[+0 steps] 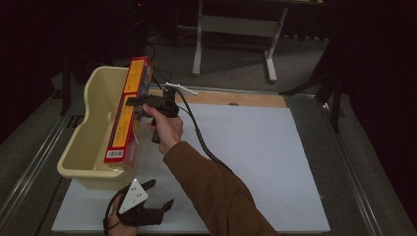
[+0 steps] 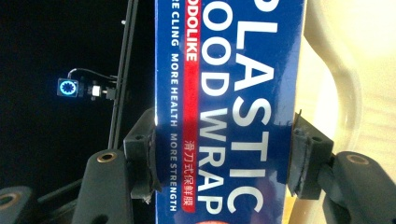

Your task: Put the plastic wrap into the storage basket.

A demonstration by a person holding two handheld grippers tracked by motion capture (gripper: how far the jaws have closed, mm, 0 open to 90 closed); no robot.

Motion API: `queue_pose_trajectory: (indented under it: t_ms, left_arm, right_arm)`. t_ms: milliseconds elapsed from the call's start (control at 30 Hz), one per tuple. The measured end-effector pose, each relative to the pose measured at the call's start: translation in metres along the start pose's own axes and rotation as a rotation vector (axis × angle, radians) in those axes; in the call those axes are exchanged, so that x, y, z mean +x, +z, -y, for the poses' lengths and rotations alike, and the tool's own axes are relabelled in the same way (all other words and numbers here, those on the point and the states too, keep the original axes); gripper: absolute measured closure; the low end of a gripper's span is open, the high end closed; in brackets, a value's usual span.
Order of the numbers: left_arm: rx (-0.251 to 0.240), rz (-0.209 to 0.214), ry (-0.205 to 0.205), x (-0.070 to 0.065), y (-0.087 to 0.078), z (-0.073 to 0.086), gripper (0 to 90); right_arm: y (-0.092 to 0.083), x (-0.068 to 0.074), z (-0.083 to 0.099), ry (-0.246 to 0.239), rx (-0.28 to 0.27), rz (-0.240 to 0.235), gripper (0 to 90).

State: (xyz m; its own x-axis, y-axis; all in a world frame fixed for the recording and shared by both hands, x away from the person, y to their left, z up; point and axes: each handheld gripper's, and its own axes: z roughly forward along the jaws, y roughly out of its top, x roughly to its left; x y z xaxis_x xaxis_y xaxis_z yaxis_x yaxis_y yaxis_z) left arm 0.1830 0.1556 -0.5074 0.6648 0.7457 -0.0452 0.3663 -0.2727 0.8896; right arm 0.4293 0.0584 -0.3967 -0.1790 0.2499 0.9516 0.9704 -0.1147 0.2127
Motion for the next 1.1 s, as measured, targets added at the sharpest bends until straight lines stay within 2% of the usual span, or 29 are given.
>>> queue_pose_trajectory:
  t_ms: [1100]
  left_arm:
    - [-0.015,0.000,-0.010,0.002,-0.003,0.000,15.4]
  right_arm:
    - [0.032,0.002,0.007,0.021,0.008,0.026,38.7]
